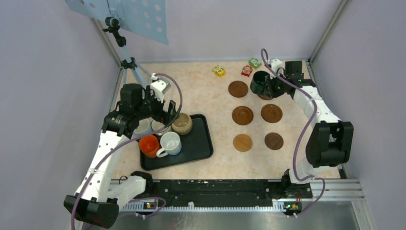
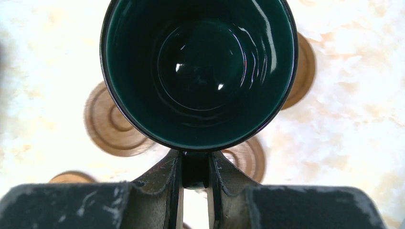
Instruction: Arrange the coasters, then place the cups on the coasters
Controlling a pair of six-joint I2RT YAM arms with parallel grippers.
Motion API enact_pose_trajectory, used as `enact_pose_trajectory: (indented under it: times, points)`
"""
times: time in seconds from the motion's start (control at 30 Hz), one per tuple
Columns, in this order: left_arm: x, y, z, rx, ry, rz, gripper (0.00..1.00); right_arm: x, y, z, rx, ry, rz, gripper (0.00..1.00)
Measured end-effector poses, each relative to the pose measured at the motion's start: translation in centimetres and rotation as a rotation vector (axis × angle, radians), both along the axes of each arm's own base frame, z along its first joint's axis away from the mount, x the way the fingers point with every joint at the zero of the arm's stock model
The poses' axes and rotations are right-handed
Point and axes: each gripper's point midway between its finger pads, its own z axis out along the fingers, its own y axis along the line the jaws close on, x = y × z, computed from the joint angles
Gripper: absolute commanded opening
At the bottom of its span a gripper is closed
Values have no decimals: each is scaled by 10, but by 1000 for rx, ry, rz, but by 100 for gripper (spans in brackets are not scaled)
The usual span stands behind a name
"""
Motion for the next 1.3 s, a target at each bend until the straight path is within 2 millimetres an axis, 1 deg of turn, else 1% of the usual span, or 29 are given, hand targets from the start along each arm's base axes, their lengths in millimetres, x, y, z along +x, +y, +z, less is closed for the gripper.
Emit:
enact_pose_trajectory:
  times: [0.07,0.13,0.23,0.33,0.43,0.57,0.87,0.93,1.23,1.3]
  points:
    - [0,0,0,-2,0,-2,99,13,-20,-6,-16,6,-28,0]
    - [-1,0,-1,-4,3,-4,99,23,-33,-14,-30,17,-42,0]
    - [-1,0,-5,-5,14,-5,99,36,-47,-26,-39,32,-54,0]
    - [-2,1,-10,-5,26,-4,99,44,-56,-40,-54,44,-58,0]
    - [-2,2,-12,-5,30,1,99,48,-62,-51,-67,58,-61,0]
    - [0,4,-11,-7,26,6,99,56,-63,-65,-75,63,-57,0]
    - [1,6,-11,-10,27,13,99,68,-72,-85,-89,66,-67,0]
    - [1,6,-11,-11,28,13,99,69,-75,-87,-95,65,-70,0]
    - [2,5,-13,-16,38,9,99,72,-93,-86,-105,54,-102,0]
    - [3,5,-15,-17,45,8,99,72,-95,-86,-104,54,-105,0]
